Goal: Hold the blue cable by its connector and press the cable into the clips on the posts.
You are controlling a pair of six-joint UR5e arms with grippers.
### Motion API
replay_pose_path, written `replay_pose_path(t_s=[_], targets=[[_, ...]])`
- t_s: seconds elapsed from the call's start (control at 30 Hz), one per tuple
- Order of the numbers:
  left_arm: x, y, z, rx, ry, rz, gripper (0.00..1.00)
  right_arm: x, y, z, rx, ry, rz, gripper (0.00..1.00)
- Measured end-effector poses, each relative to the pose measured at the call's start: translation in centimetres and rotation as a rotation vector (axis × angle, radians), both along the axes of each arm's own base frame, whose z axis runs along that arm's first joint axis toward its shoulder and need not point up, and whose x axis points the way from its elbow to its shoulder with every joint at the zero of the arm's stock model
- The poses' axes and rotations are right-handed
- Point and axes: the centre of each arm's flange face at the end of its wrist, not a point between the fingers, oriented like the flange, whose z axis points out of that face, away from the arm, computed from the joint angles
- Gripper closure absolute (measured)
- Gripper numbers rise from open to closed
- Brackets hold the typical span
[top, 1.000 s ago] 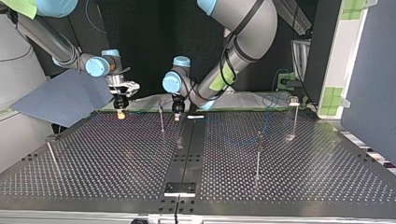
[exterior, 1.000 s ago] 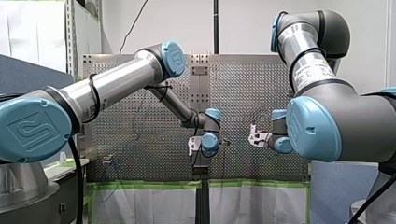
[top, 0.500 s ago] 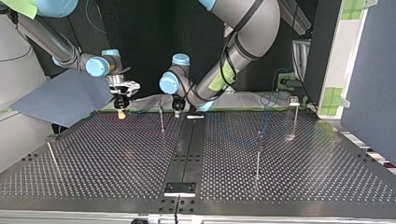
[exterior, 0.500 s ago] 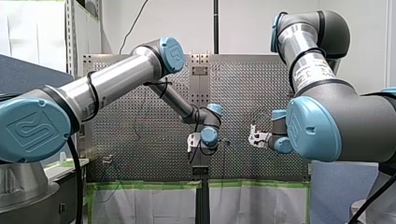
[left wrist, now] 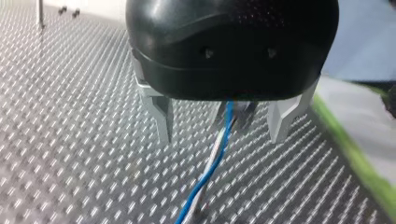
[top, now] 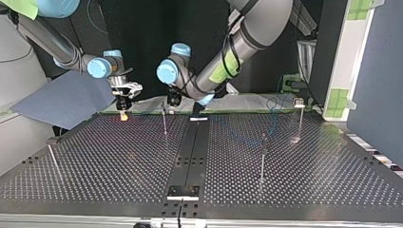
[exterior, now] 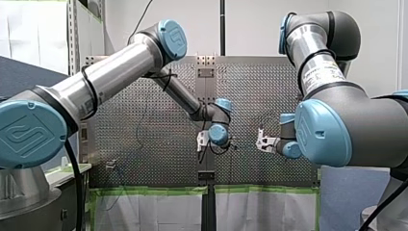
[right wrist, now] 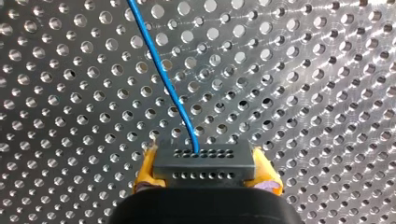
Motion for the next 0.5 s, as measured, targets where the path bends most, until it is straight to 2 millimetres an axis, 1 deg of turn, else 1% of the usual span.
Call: replay_pose_path(t_s=[0.23,0.33,0.5], targets=[[-4.4,-1.0,-2.0,0.028,0.025,-0.028,0.0,0.0,0.0,0.0,0.003,0.0,0.0,1.0],[-5.1,-1.1,-2.4,0.029,0.033,-0.035,0.0,0.0,0.0,0.0,0.003,0.0,0.0,1.0],[-5.2,-1.4,-2.4,0.0,0.024,-0.04,0.0,0.0,0.0,0.0,0.003,0.0,0.0,1.0]])
